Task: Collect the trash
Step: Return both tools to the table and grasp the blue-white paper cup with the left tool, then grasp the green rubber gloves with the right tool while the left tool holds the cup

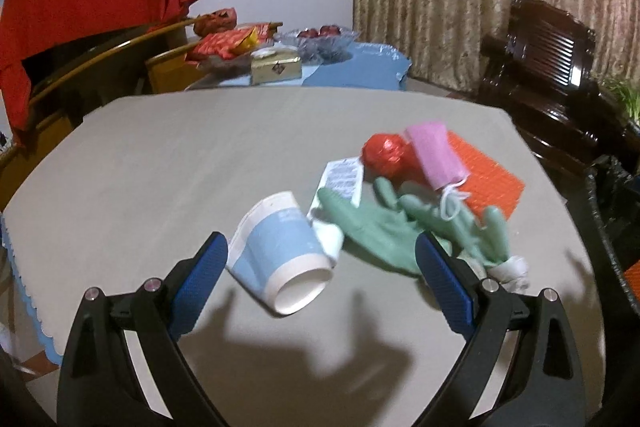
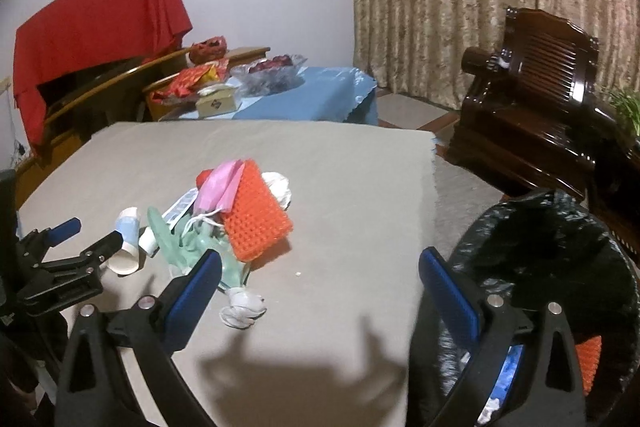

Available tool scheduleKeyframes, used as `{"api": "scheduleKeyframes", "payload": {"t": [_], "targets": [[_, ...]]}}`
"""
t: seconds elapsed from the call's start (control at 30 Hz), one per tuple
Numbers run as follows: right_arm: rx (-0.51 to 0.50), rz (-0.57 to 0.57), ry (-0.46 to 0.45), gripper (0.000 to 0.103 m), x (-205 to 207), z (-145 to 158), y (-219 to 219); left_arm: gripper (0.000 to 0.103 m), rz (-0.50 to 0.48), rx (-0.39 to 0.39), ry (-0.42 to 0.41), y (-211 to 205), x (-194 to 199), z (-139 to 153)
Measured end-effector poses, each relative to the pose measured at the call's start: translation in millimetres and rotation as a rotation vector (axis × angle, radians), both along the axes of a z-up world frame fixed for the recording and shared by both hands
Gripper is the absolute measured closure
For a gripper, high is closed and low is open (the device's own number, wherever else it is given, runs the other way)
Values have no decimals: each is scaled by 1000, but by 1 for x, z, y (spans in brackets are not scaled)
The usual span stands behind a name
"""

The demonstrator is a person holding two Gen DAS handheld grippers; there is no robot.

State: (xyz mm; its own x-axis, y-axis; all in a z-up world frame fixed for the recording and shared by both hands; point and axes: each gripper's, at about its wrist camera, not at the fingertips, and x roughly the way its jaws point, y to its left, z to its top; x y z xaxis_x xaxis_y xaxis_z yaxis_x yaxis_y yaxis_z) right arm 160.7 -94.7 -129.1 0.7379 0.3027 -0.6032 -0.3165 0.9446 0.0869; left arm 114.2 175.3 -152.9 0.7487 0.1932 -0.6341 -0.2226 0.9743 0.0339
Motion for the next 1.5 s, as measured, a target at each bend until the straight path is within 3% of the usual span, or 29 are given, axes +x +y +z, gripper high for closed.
{"api": "scheduleKeyframes", "payload": {"t": [0.57, 0.63, 0.97, 1.13, 1.5], "targets": [[-41, 35, 46, 6, 15, -23, 26, 11, 71, -24, 103, 25, 32, -44], [-43, 38, 51, 6, 15, -26, 28, 22, 75, -42, 107, 30, 32, -46], [-44, 69, 70, 6, 13, -38, 40, 48, 47, -83, 81, 40, 28, -42], [-41, 89, 83, 9, 14, -48, 45, 52, 52, -117, 71, 43, 22, -39], [-55, 177, 152, 29, 27, -73, 74, 54, 35, -147, 47, 40, 15, -30]]}}
